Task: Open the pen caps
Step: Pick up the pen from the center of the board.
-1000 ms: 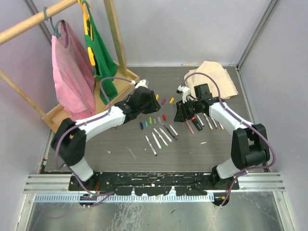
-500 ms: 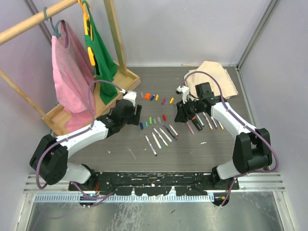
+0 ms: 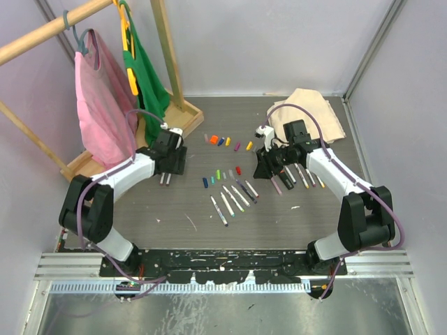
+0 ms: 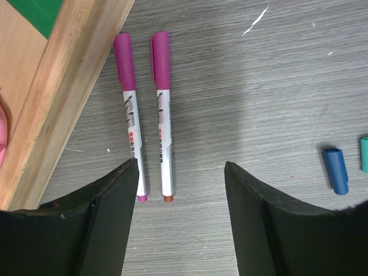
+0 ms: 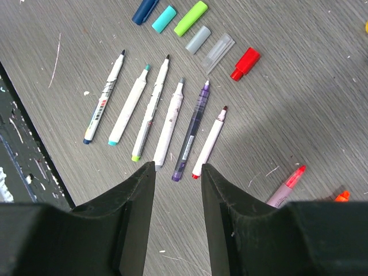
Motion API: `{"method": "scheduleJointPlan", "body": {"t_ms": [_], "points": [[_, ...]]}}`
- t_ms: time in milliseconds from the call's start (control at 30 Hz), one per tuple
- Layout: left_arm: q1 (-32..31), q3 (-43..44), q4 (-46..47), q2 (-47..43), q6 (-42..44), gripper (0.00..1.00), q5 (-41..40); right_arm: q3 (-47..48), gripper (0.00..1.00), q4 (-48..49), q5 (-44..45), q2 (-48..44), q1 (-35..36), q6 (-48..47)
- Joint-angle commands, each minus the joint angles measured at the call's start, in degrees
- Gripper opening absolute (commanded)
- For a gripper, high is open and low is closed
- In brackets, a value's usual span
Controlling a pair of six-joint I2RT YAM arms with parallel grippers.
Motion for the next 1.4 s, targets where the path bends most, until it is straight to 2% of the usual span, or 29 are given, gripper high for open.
{"method": "scheduleJointPlan", "body": {"t_ms": [0, 333, 567, 833, 967, 1167, 1367], "points": [[2.09, 4.45, -4.53, 2.52, 1.12, 0.6, 3.47, 2.37, 0.43, 0.11, -1.59, -1.78, -0.14, -1.08], [4.94, 8.36, -7.9, 9.18, 0.99, 0.4, 8.02, 2.33, 0.43, -0.19, -1.8, -1.9, -0.17, -1.25], [6.11, 9.31, -9.1, 11.73, 0.6, 0.36, 8.55, 2.33, 0.43, -0.28, -1.94, -1.85, -0.13, -1.34], [6.5, 9.59, -9.68, 13.7, -0.38, 0.25, 10.94, 2.35, 0.43, -0.3, -2.01, -2.06, -0.14, -1.34], [6.58, 9.28, -9.63, 14.4, -0.77, 0.15, 11.91, 2.39, 0.43, -0.36, -2.11, -2.2, -0.19, -1.34], [6.51, 7.05, -7.23, 11.72, -2.88, 0.0, 14.85, 2.36, 0.43, -0.38, -2.74, -2.59, -0.14, -1.3], [4.84, 2.22, -1.73, 4.27, -5.85, 0.0, 19.13, 2.17, 0.43, -0.37, -5.31, -3.07, -0.13, -0.99]]}}
